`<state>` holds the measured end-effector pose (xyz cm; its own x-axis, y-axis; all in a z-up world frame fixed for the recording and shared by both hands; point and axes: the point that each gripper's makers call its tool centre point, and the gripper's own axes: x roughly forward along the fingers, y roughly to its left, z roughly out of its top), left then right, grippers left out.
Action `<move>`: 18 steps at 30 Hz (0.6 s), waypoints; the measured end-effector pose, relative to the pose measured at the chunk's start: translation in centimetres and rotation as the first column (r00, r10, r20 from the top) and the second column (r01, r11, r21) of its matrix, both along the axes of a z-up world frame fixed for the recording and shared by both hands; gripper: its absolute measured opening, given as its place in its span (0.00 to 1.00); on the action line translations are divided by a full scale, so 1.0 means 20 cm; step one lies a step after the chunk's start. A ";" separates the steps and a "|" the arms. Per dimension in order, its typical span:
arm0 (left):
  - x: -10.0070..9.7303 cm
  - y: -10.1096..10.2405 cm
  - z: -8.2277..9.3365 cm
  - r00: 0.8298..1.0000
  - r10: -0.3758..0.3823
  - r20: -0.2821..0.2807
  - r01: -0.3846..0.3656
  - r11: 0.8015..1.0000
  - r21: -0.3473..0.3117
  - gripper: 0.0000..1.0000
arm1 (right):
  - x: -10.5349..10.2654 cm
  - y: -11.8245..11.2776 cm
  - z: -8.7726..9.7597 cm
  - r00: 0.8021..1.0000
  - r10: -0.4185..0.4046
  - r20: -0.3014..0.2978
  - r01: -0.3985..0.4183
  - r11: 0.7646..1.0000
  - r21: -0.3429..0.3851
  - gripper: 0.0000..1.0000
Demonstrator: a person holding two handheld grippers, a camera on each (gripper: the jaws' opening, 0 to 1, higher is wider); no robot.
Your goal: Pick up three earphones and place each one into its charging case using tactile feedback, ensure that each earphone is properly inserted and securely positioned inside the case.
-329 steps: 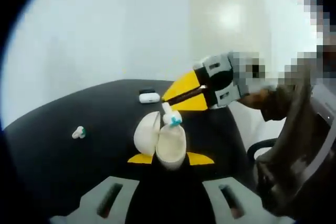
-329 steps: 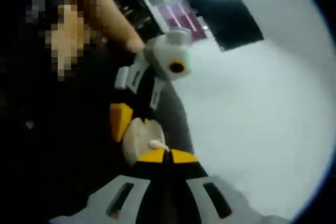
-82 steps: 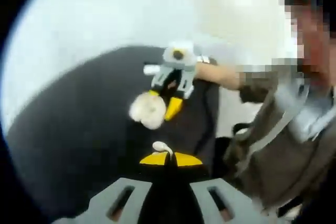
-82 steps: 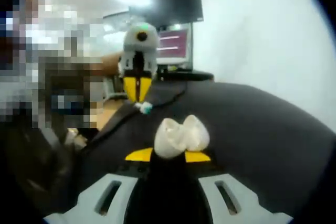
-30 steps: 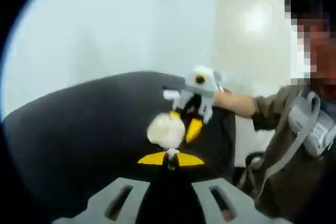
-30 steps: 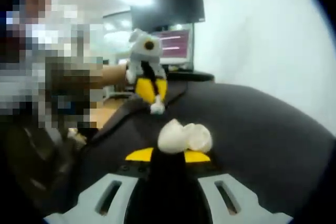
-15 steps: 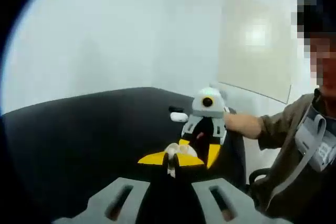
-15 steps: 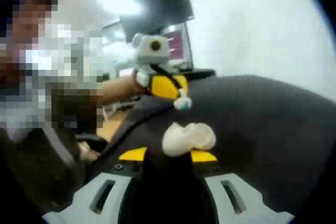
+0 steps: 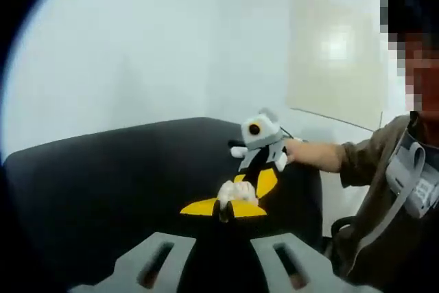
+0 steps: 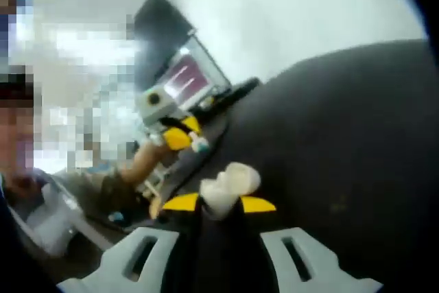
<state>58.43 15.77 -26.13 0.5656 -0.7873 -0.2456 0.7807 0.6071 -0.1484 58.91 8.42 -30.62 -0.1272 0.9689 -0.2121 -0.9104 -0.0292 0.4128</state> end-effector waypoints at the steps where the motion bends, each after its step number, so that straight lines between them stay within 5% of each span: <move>1: -0.01 0.00 0.00 1.000 0.002 0.000 -0.002 1.000 -0.004 0.04 | -0.02 -0.01 0.00 0.995 0.017 0.100 -0.019 1.000 0.013 0.22; 2: -0.01 0.00 0.01 1.000 0.002 0.000 -0.002 1.000 -0.008 0.04 | -0.03 -0.01 0.00 0.984 0.030 0.176 -0.034 0.999 0.019 0.22; 4: -0.04 -0.02 0.04 1.000 -0.016 0.001 0.016 0.999 -0.035 0.04 | -0.08 -0.03 0.01 0.920 0.058 0.388 -0.070 0.997 0.019 0.21; 8: -0.09 -0.11 0.09 0.998 -0.048 0.029 0.049 0.998 -0.027 0.04 | -0.16 -0.03 0.02 0.764 0.097 0.638 -0.136 0.991 0.012 0.21; 12: -0.15 -0.20 0.06 0.994 -0.105 0.036 0.103 0.993 0.055 0.04 | -0.14 -0.04 0.01 0.801 0.100 0.590 -0.131 0.991 0.010 0.20; 18: -0.15 -0.29 -0.04 0.990 -0.136 0.040 0.120 0.954 0.275 0.04 | -0.13 -0.04 0.00 0.799 0.100 0.592 -0.130 0.991 0.009 0.20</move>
<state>55.37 9.93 -26.85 0.4835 -0.7622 -0.4304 0.8570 0.5122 0.0556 56.29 7.62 -30.55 -0.1035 0.9658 -0.2377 -0.9661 -0.1545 -0.2070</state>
